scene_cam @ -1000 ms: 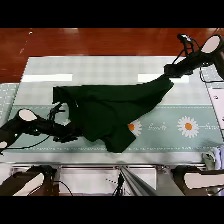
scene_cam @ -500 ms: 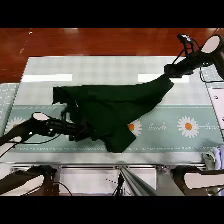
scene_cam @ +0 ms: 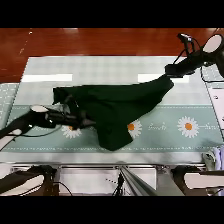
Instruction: Fold the shirts.
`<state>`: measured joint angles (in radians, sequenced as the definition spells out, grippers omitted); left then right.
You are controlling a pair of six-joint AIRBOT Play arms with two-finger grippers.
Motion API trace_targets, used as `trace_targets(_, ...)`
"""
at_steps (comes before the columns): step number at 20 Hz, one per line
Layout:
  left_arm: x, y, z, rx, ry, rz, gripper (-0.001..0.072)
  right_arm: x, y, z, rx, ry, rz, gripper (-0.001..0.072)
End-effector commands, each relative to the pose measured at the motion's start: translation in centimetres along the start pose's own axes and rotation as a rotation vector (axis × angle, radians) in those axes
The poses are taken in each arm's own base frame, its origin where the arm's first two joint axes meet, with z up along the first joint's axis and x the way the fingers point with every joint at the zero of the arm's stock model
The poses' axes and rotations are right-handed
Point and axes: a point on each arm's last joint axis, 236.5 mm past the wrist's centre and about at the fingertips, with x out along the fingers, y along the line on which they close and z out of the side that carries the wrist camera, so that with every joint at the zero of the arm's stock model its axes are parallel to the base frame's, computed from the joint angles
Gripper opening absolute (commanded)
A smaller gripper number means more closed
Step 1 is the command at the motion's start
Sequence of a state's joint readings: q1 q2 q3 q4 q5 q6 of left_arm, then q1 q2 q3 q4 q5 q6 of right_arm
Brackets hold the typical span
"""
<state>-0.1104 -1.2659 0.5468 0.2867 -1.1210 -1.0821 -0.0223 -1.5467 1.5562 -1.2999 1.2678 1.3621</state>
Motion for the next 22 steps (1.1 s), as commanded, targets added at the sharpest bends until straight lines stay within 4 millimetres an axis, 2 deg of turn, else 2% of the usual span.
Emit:
trace_targets(1,-6.4,-10.8,2.9,0.306,-0.158,-0.151,0.0030,-3.3,-0.1,1.3,-0.051,-0.090,-0.046,0.0023)
trace_targets(3,-13.2,-18.3,4.1,0.501,-0.359,-0.183,0.0030,-8.1,-0.4,3.3,-0.076,-0.240,-0.112,0.0023)
trace_targets(5,-21.4,-25.4,3.9,0.678,-0.617,-0.182,0.0030,-13.8,-0.3,4.8,-0.073,-0.407,-0.157,0.0022)
trace_targets(7,-29.7,-31.3,2.1,0.836,-0.909,-0.137,0.0030,-20.8,0.0,5.4,-0.074,-0.590,-0.216,0.0023)
trace_targets(8,-33.2,-33.7,0.6,0.905,-1.043,-0.103,0.0030,-23.9,0.4,5.3,-0.078,-0.666,-0.238,0.0022)
trace_targets(9,-35.7,-35.7,-1.1,0.967,-1.145,-0.065,0.0030,-27.0,1.2,4.7,-0.085,-0.737,-0.250,0.0022)
trace_targets(10,-37.1,-37.3,-2.7,1.018,-1.208,-0.035,0.0030,-29.6,1.9,4.0,-0.093,-0.792,-0.259,0.0022)
trace_targets(12,-38.3,-39.8,-5.3,1.046,-1.271,-0.050,0.0031,-34.3,3.7,2.0,-0.095,-0.896,-0.255,0.0022)
trace_targets(15,-38.3,-42.6,-8.5,1.112,-1.289,-0.073,0.0030,-40.6,6.0,-1.3,-0.093,-1.054,-0.252,0.0022)
trace_targets(17,-37.7,-44.3,-10.8,1.170,-1.277,-0.073,0.0030,-43.8,7.4,-3.9,-0.081,-1.133,-0.238,0.0022)
trace_targets(19,-36.9,-45.9,-13.6,1.197,-1.253,-0.093,0.0028,-45.5,8.3,-6.7,-0.041,-1.166,-0.212,0.0022)
trace_targets(20,-36.6,-46.3,-14.5,1.176,-1.247,-0.094,0.0028,-45.5,8.5,-8.2,0.016,-1.152,-0.183,0.0022)
trace_targets(22,-35.7,-45.7,-15.9,1.137,-1.230,0.003,0.0028,-43.7,9.0,-11.3,0.086,-1.048,-0.137,0.0022)
